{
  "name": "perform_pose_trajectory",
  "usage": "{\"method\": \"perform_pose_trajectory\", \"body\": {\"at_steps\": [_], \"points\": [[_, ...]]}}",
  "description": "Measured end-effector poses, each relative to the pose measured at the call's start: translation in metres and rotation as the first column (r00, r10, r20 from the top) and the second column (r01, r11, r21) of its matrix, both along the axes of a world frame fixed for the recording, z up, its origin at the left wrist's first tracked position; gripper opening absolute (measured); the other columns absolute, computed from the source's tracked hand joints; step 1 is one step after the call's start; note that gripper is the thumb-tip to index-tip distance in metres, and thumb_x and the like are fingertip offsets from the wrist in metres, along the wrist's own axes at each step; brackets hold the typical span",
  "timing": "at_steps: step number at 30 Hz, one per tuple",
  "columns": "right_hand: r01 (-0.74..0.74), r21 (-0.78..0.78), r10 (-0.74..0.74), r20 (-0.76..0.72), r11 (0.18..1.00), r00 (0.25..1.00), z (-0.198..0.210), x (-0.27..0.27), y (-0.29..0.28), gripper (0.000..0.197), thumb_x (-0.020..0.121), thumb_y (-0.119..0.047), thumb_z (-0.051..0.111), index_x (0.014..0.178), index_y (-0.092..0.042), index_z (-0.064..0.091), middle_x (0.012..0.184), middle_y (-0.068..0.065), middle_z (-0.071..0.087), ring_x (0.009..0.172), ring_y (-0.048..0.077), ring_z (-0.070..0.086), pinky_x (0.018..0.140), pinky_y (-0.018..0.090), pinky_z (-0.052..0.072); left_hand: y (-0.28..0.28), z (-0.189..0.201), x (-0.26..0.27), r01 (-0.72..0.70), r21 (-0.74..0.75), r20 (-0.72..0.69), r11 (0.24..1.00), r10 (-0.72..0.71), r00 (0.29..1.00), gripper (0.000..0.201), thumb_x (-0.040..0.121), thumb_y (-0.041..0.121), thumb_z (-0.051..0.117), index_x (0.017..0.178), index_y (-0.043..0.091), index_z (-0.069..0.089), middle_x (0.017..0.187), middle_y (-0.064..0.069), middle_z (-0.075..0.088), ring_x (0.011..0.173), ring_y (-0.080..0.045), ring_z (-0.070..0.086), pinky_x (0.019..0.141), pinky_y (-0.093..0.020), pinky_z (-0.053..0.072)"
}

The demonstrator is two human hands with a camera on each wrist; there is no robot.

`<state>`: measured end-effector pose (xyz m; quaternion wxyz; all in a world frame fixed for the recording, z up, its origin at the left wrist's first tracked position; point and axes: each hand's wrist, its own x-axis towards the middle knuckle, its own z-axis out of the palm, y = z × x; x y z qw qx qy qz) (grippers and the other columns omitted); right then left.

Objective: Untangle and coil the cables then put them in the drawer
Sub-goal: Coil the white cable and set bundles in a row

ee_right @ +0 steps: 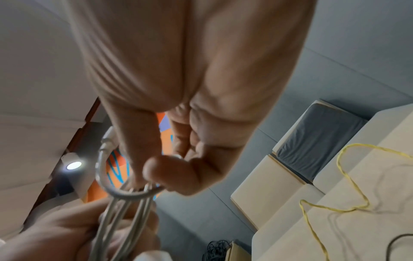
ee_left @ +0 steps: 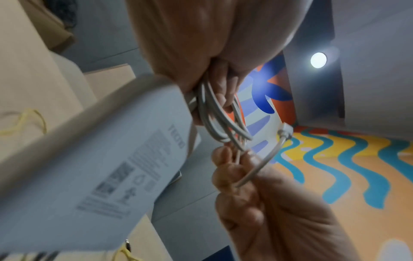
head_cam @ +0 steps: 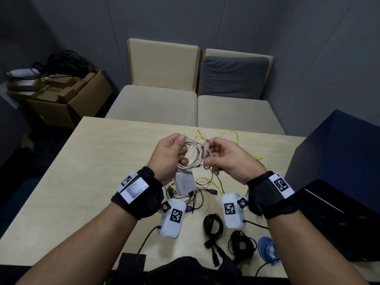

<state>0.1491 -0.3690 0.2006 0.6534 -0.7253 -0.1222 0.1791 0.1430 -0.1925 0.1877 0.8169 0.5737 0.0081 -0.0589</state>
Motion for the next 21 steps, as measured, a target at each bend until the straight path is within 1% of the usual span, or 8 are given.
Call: {"method": "perform_pose_trajectory", "body": {"at_steps": [3, 6, 9, 10, 13, 17, 19, 21], "points": [[-0.003, -0.163, 0.008, 0.028, 0.987, 1.000, 0.000, 0.000, -0.002, 0.016, 0.077, 0.000, 0.066, 0.079, -0.013, 0.057, 0.068, -0.001, 0.059, 0.061, 0.024, 0.051, 0.053, 0.029, 0.043, -0.005, 0.002, -0.001, 0.020, -0.045, -0.023, 0.999, -0.022, 1.000, 0.027, 0.103, 0.012, 0.036, 0.079, 0.008, 0.048, 0.051, 0.008, 0.033, 0.041, -0.004, 0.027, 0.042, -0.016, 0.032], [0.035, -0.422, 0.016, 0.118, 0.906, 0.993, 0.004, 0.002, -0.007, 0.017, 0.086, -0.004, 0.062, 0.076, -0.016, 0.056, 0.063, -0.008, 0.059, 0.052, 0.016, 0.054, 0.057, 0.028, 0.044, -0.006, 0.003, -0.001, 0.035, -0.052, -0.036, 0.998, -0.037, 0.999, 0.027, 0.102, 0.013, 0.037, 0.079, 0.008, 0.047, 0.052, 0.007, 0.032, 0.041, -0.004, 0.025, 0.041, -0.016, 0.031], [0.126, -0.610, 0.029, 0.237, 0.782, 0.971, 0.002, 0.004, -0.011, 0.013, 0.091, -0.017, 0.058, 0.079, -0.020, 0.055, 0.073, -0.009, 0.060, 0.055, 0.003, 0.052, 0.055, 0.019, 0.040, -0.005, 0.004, 0.000, 0.038, -0.057, -0.048, 0.998, -0.040, 0.998, 0.026, 0.102, 0.014, 0.038, 0.078, 0.010, 0.046, 0.052, 0.007, 0.030, 0.042, -0.005, 0.024, 0.041, -0.016, 0.032], [0.174, -0.629, 0.002, 0.269, 0.757, 0.963, -0.001, 0.006, -0.011, 0.014, 0.092, -0.022, 0.057, 0.079, -0.021, 0.055, 0.075, -0.008, 0.061, 0.059, 0.004, 0.052, 0.055, 0.020, 0.038, -0.005, 0.005, 0.000, 0.038, -0.055, -0.049, 0.998, -0.041, 0.998, 0.025, 0.102, 0.014, 0.038, 0.078, 0.010, 0.046, 0.051, 0.007, 0.030, 0.042, -0.005, 0.024, 0.041, -0.016, 0.032], [0.297, -0.630, -0.104, 0.324, 0.717, 0.940, -0.009, 0.008, -0.005, 0.020, 0.095, -0.027, 0.053, 0.077, -0.019, 0.054, 0.073, 0.003, 0.063, 0.062, 0.019, 0.052, 0.059, 0.027, 0.040, -0.006, 0.005, 0.000, 0.038, -0.064, -0.060, 0.997, -0.042, 0.997, 0.025, 0.102, 0.014, 0.038, 0.079, 0.010, 0.045, 0.052, 0.007, 0.030, 0.042, -0.005, 0.024, 0.041, -0.016, 0.033], [0.513, -0.669, -0.176, 0.505, 0.538, 0.845, -0.012, 0.005, 0.009, 0.018, 0.100, -0.028, 0.043, 0.093, -0.013, 0.051, 0.072, 0.011, 0.053, 0.064, 0.033, 0.048, 0.058, 0.036, 0.042, -0.009, 0.005, 0.001, 0.048, -0.101, -0.080, 0.994, -0.056, 0.995, 0.026, 0.102, 0.014, 0.038, 0.077, 0.011, 0.044, 0.052, 0.007, 0.028, 0.042, -0.005, 0.022, 0.041, -0.017, 0.033], [0.554, -0.644, -0.239, 0.513, 0.527, 0.824, -0.009, 0.006, 0.015, 0.020, 0.101, -0.028, 0.041, 0.099, -0.011, 0.052, 0.075, 0.014, 0.053, 0.066, 0.034, 0.051, 0.059, 0.037, 0.045, -0.010, 0.006, 0.002, 0.049, -0.103, -0.074, 0.993, -0.057, 0.996, 0.025, 0.102, 0.014, 0.038, 0.078, 0.011, 0.044, 0.052, 0.008, 0.029, 0.043, -0.005, 0.022, 0.042, -0.017, 0.033], [0.577, -0.593, -0.319, 0.487, 0.563, 0.813, -0.007, 0.011, 0.020, 0.018, 0.100, -0.026, 0.043, 0.097, -0.011, 0.051, 0.072, 0.011, 0.054, 0.066, 0.033, 0.052, 0.059, 0.035, 0.045, -0.011, 0.007, 0.003, 0.048, -0.101, -0.065, 0.994, -0.055, 0.996, 0.025, 0.102, 0.015, 0.038, 0.079, 0.011, 0.044, 0.052, 0.008, 0.030, 0.043, -0.005, 0.023, 0.042, -0.016, 0.033]]}}
